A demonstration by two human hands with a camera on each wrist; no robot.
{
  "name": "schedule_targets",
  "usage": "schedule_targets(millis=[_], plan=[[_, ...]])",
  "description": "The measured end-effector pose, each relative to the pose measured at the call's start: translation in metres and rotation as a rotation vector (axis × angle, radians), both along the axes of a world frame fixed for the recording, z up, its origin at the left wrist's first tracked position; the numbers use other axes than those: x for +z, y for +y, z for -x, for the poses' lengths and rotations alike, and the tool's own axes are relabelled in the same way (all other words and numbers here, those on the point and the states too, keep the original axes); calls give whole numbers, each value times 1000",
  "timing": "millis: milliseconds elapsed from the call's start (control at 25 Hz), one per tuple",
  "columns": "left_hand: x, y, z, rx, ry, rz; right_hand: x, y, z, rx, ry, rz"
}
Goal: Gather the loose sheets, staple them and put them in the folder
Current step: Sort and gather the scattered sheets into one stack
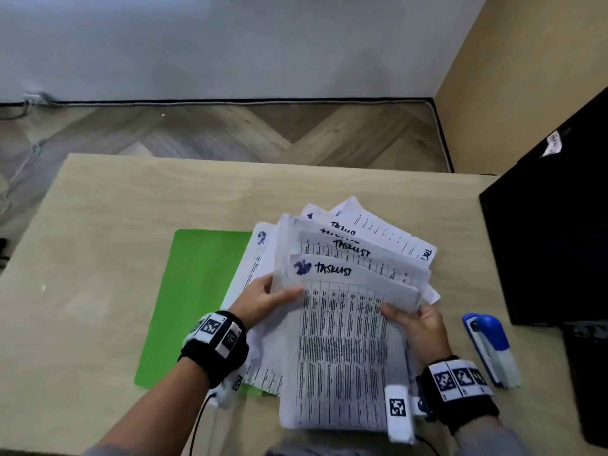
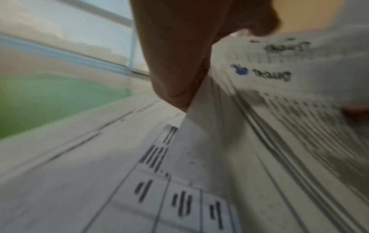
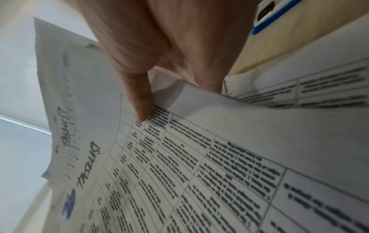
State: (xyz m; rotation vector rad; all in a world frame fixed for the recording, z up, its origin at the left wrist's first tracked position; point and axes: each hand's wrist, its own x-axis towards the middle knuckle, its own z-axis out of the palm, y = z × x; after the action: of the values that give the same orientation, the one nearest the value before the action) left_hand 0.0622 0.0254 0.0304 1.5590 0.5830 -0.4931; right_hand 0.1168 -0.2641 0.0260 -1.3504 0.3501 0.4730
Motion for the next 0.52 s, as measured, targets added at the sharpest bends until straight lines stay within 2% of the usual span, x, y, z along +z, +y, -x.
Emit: schedule_targets(millis=[80,200,320,400,520], plan=[[11,-18,-8,-114,-48,33,1,9,-5,-40,19,-5],[26,-36,-15,-11,-90,196,4,6,-13,-121,37,-9],[56,-40,-15,18,-147,281,28,-8,-16,-17,100,-198],[81,-38,-16,26,-222,279,48,-9,-18,55,12,-161],[112,-37,-21,138,-423,205,95,5,-15,11,-265,-105]])
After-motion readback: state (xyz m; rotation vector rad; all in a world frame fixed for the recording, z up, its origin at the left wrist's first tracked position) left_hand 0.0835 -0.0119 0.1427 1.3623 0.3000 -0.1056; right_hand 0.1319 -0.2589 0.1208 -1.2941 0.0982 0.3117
